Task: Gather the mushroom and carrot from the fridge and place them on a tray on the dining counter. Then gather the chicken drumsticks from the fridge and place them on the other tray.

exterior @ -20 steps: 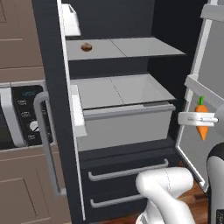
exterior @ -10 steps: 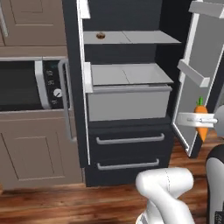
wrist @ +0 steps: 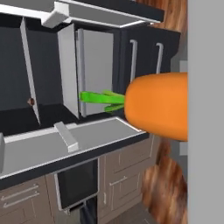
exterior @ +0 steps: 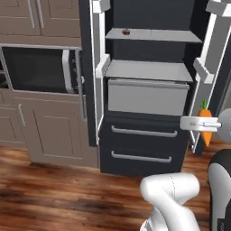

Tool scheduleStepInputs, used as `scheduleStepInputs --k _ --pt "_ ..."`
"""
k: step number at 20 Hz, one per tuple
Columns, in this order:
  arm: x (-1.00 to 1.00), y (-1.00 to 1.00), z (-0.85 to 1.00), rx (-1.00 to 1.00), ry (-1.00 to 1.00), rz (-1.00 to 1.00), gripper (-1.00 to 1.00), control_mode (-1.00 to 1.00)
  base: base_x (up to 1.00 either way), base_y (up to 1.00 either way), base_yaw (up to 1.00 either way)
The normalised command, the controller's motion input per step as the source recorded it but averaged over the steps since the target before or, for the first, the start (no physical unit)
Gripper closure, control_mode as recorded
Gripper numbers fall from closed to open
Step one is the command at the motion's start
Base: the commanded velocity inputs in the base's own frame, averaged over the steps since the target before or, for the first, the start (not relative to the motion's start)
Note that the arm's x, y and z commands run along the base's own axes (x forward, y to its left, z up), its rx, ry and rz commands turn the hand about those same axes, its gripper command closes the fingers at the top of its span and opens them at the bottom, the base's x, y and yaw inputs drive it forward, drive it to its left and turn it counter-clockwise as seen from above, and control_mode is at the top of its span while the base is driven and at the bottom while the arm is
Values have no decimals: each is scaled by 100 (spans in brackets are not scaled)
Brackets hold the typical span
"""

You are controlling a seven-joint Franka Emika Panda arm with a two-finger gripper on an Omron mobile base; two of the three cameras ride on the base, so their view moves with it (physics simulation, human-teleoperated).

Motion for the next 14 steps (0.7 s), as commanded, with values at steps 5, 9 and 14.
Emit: scheduleStepInputs --k 5,9,14 --pt "0 0 0 0 0 0 100 100 -66 -68 48" --pt "0 0 0 0 0 0 100 100 -75 -53 47" --pt "0 0 0 0 0 0 100 100 -82 -47 45"
